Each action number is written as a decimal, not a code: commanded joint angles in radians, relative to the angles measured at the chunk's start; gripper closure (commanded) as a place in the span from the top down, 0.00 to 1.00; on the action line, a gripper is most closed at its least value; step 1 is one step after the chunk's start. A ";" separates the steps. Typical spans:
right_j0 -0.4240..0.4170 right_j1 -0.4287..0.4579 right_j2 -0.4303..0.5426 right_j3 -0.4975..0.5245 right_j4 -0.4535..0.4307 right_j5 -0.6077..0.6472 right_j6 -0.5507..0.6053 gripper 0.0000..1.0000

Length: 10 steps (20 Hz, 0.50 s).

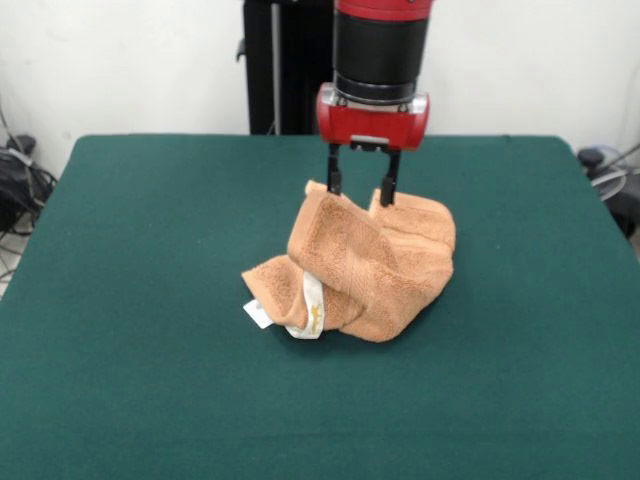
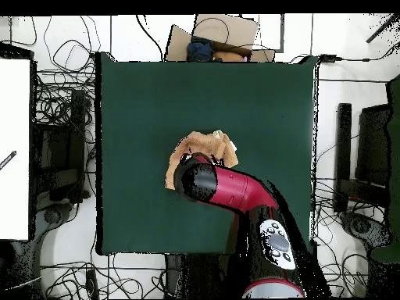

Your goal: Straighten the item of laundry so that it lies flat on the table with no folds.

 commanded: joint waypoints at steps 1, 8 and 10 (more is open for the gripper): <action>0.028 0.028 -0.016 -0.004 0.080 -0.034 0.287 1.00; 0.035 0.031 -0.025 0.029 0.121 -0.085 0.306 1.00; 0.027 0.027 -0.013 0.046 0.132 -0.114 0.311 1.00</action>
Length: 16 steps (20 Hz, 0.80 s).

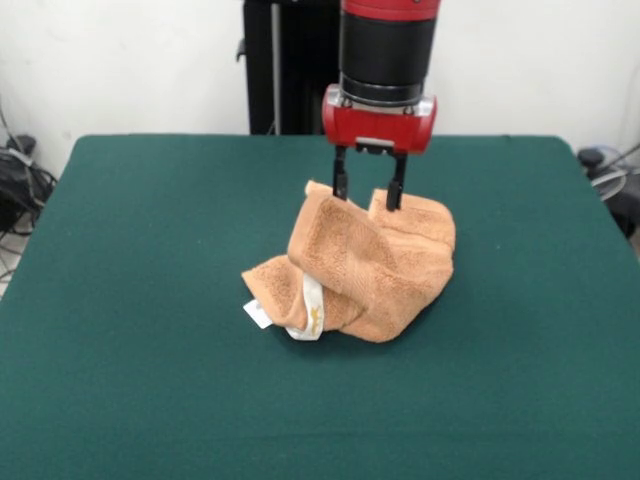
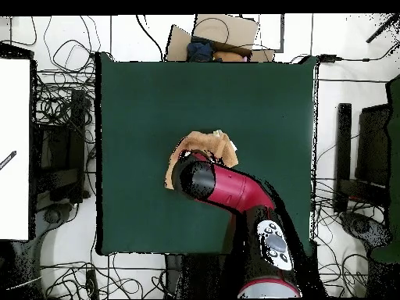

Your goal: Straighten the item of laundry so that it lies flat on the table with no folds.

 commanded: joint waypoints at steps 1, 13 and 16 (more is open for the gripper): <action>0.015 0.024 -0.006 0.045 0.071 -0.089 0.301 1.00; 0.040 0.029 -0.022 0.062 0.130 -0.116 0.297 1.00; 0.042 0.026 -0.017 0.079 0.135 -0.135 0.296 1.00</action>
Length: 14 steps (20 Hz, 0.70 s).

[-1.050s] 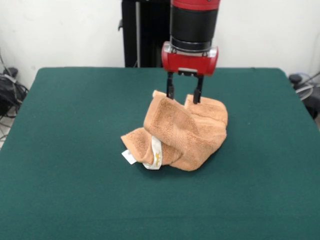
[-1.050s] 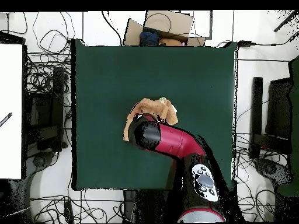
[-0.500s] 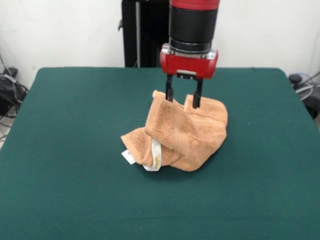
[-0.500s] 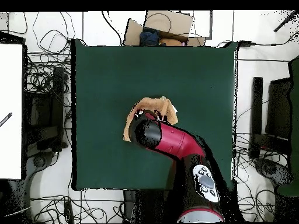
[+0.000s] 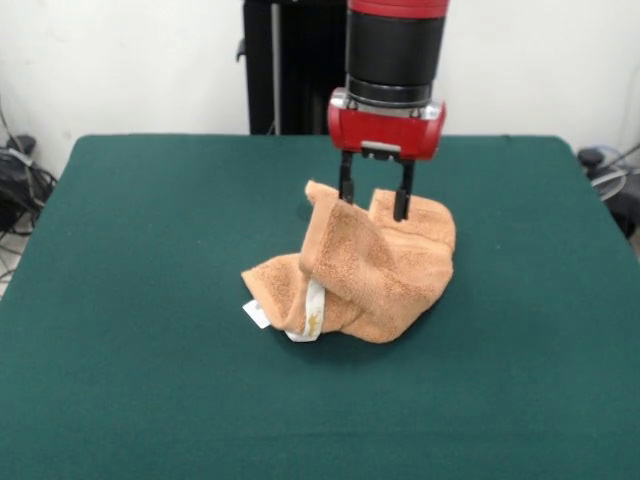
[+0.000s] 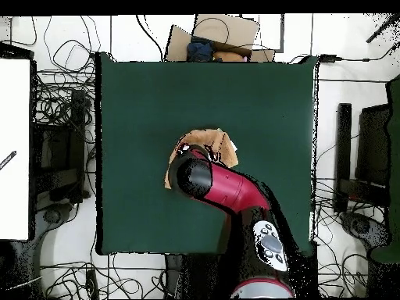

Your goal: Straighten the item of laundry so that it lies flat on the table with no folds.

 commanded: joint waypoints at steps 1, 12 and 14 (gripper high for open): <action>0.016 0.025 -0.009 0.075 0.055 -0.070 0.296 1.00; -0.042 0.048 0.045 0.113 0.016 -0.158 0.262 1.00; -0.050 0.053 0.053 0.121 0.014 -0.169 0.262 1.00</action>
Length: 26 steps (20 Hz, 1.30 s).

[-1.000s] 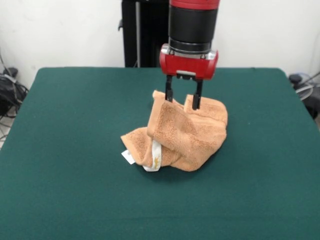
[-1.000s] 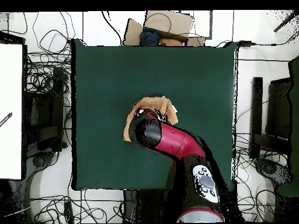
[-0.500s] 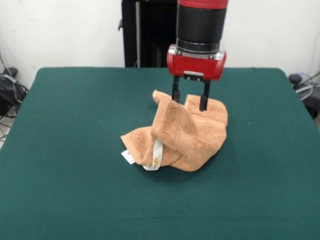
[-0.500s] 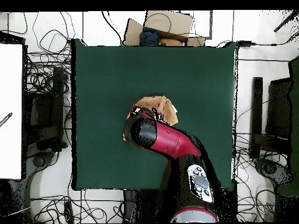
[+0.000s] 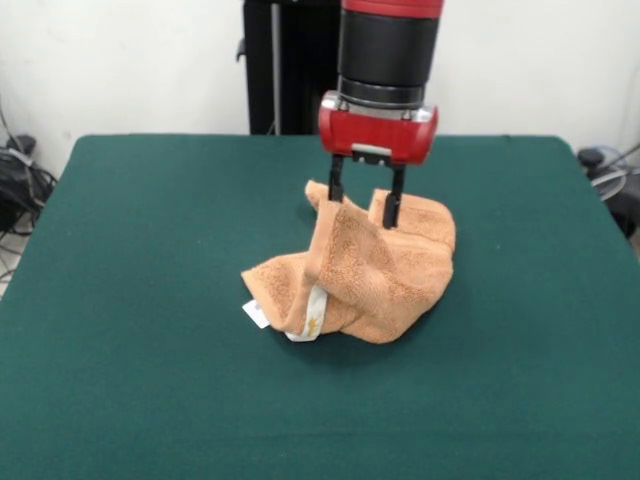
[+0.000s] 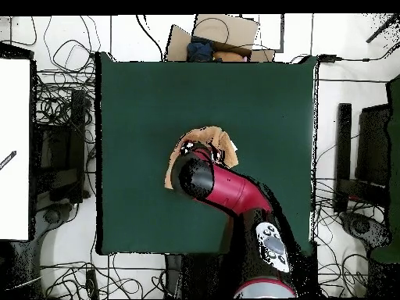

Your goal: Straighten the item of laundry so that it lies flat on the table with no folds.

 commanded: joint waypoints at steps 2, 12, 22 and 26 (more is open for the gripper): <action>-0.035 0.057 0.053 0.109 0.012 -0.080 0.262 1.00; -0.032 0.063 0.048 0.083 0.014 -0.054 0.226 1.00; -0.004 0.065 0.021 0.053 0.009 -0.018 0.198 1.00; 0.014 0.060 0.000 0.035 0.020 0.013 0.195 1.00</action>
